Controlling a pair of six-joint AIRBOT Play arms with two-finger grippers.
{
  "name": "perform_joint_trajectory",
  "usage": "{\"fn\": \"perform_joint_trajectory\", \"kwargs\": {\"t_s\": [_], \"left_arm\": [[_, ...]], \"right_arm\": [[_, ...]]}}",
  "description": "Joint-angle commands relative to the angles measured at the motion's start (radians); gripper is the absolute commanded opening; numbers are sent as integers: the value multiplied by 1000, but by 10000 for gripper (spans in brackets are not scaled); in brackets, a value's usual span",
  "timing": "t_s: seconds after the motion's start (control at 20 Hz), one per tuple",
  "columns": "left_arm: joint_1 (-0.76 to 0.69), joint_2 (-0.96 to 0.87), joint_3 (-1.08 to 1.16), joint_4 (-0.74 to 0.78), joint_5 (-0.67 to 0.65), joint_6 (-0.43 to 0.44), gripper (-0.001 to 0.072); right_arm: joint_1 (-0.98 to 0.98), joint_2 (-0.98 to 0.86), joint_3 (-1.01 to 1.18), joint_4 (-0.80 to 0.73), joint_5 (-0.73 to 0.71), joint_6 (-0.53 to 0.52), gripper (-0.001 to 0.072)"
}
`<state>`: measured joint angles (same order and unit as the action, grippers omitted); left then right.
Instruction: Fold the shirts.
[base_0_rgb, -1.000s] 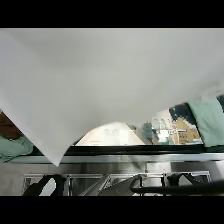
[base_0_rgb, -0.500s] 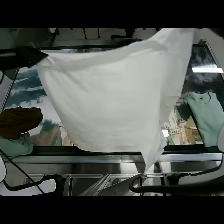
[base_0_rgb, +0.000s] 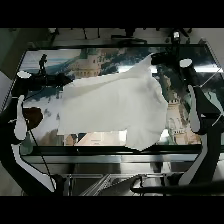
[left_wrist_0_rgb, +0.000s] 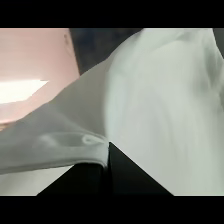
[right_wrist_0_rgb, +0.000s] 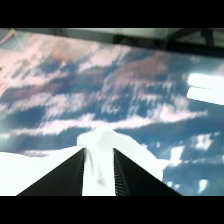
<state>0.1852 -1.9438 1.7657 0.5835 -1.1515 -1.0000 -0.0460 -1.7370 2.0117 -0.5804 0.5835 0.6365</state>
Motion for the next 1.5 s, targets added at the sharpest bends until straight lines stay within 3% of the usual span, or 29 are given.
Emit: {"fn": "perform_joint_trajectory", "kwargs": {"t_s": [0.0,0.05,0.1,0.15,0.2,0.4,0.45,0.7,0.8,0.95,1.1,1.25,1.4,1.45], "left_arm": [[-2,-116,105,0,-51,8,19],[0,-126,122,1,-53,-9,94],[9,-128,135,1,-52,-16,464],[14,-127,149,2,-55,-29,681],[32,-128,175,3,-75,-55,681],[135,-122,317,164,-287,-248,680],[163,-100,310,211,-342,-287,679],[258,128,-82,350,-423,-281,669],[279,229,-295,413,-392,-247,669],[300,340,-570,418,-324,-195,669],[297,375,-733,416,-241,-193,668],[279,365,-806,418,-188,-192,661],[267,329,-792,387,-186,-188,649],[259,313,-773,366,-196,-185,463]], "right_arm": [[4,-42,-2,-13,35,66,229],[4,-40,-1,-26,36,80,230],[-3,-33,-1,-41,48,97,236],[-12,-24,-1,-55,74,124,283],[-30,-8,-1,-66,119,159,311],[-163,93,-1,-181,414,370,290],[-201,116,-1,-183,504,392,221],[-341,236,-127,-184,914,480,228],[-384,320,-278,-183,983,494,228],[-439,528,-583,-194,951,483,227],[-452,755,-916,-251,797,486,231],[-451,841,-1119,-247,622,486,406],[-452,813,-1149,-249,598,486,404],[-453,798,-1149,-251,597,486,404]]}}
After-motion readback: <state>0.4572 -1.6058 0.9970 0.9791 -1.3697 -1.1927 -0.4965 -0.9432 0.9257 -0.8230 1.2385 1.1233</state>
